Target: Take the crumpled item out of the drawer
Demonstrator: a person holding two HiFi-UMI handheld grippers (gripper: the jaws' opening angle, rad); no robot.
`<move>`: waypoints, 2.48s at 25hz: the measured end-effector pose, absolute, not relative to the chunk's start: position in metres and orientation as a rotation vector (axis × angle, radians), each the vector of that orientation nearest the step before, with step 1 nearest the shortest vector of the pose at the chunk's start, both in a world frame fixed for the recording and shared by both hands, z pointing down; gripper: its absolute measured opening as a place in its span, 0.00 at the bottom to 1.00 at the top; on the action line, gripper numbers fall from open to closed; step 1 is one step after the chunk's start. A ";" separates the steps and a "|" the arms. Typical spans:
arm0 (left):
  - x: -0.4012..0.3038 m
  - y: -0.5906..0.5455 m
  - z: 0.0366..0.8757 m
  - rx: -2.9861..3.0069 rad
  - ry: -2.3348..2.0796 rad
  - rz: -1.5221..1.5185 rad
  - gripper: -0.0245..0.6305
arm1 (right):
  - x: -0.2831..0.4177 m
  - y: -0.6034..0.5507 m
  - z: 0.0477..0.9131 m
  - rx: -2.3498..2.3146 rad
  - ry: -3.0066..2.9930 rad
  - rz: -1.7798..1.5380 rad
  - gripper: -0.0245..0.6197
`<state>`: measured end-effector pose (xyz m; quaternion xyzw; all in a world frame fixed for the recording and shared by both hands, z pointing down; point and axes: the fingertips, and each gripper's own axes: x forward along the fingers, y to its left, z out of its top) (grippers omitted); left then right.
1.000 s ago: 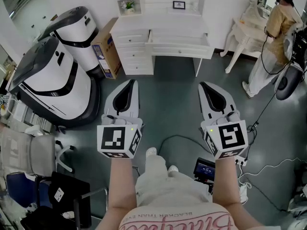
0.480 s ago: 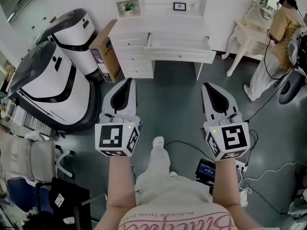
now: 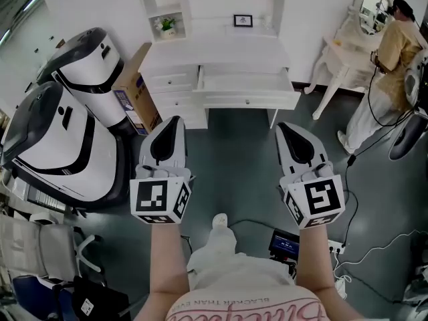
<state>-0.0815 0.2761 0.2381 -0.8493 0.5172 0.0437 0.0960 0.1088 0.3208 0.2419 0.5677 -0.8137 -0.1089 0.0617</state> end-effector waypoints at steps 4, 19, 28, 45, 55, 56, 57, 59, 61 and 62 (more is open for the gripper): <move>-0.089 0.222 0.244 -2.531 1.537 0.119 0.05 | 0.100 0.267 0.248 1.694 -2.450 -0.313 0.05; -0.120 0.066 0.256 -2.578 1.531 0.093 0.05 | 0.058 0.107 0.256 1.650 -2.428 -0.277 0.05; -0.126 0.027 0.265 -2.577 1.562 0.106 0.05 | 0.058 0.064 0.264 1.639 -2.418 -0.269 0.05; -0.091 -0.111 0.264 -2.531 1.592 0.066 0.05 | 0.107 -0.084 0.269 1.670 -2.435 -0.255 0.05; -0.070 -0.216 0.257 -2.482 1.660 0.047 0.05 | 0.127 -0.199 0.265 1.580 -2.520 -0.229 0.06; -0.069 -0.225 0.258 -2.475 1.668 0.042 0.05 | 0.128 -0.210 0.266 1.565 -2.527 -0.223 0.07; -0.068 -0.233 0.259 -2.468 1.678 0.037 0.05 | 0.127 -0.220 0.267 1.547 -2.535 -0.215 0.13; -0.067 -0.250 0.261 -2.455 1.695 0.030 0.05 | 0.126 -0.239 0.270 1.515 -2.549 -0.201 0.28; -0.066 -0.264 0.264 -2.446 1.708 0.024 0.05 | 0.125 -0.256 0.273 1.495 -2.563 -0.188 0.39; -0.065 -0.270 0.265 -2.441 1.713 0.016 0.05 | 0.125 -0.264 0.274 1.489 -2.569 -0.181 0.46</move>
